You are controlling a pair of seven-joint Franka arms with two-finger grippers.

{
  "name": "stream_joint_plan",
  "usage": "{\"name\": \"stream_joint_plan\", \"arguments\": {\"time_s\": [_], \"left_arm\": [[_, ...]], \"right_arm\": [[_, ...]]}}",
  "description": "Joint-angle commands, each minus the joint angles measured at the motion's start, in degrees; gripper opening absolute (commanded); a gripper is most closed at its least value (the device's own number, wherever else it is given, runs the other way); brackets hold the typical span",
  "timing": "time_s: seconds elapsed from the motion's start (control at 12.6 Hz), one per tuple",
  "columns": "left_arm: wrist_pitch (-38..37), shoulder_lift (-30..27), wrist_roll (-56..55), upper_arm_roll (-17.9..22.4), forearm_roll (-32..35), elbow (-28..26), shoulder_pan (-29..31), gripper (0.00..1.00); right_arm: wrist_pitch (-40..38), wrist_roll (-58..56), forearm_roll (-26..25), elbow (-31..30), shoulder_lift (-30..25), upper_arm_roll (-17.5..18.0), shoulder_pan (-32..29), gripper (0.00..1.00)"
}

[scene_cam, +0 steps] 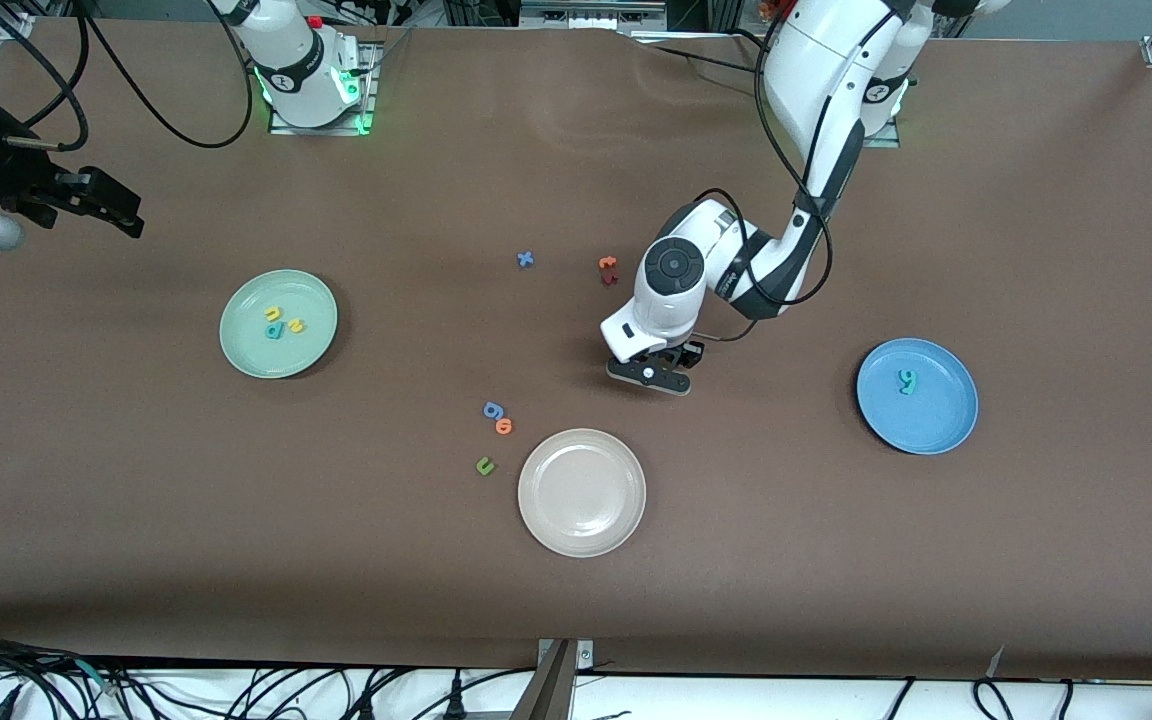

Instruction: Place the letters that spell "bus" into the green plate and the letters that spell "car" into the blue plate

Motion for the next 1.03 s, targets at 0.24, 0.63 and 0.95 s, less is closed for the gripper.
{"name": "stream_joint_plan", "arguments": {"time_s": [0.24, 0.63, 0.95], "left_arm": [[-0.77, 0.05, -0.63, 0.28, 1.06, 0.80, -0.19, 0.63], [-0.77, 0.06, -0.63, 0.02, 0.98, -0.52, -0.28, 0.65], [-0.77, 0.23, -0.98, -0.60, 0.45, -0.96, -0.28, 0.64]], "right_arm": [[0.66, -0.27, 3.04, -0.58, -0.28, -2.44, 0.71, 1.00], [0.40, -0.19, 2.61, -0.23, 0.07, -2.26, 1.23, 1.00], [0.31, -0.19, 2.61, -0.14, 0.07, -2.17, 1.32, 1.00]]}}
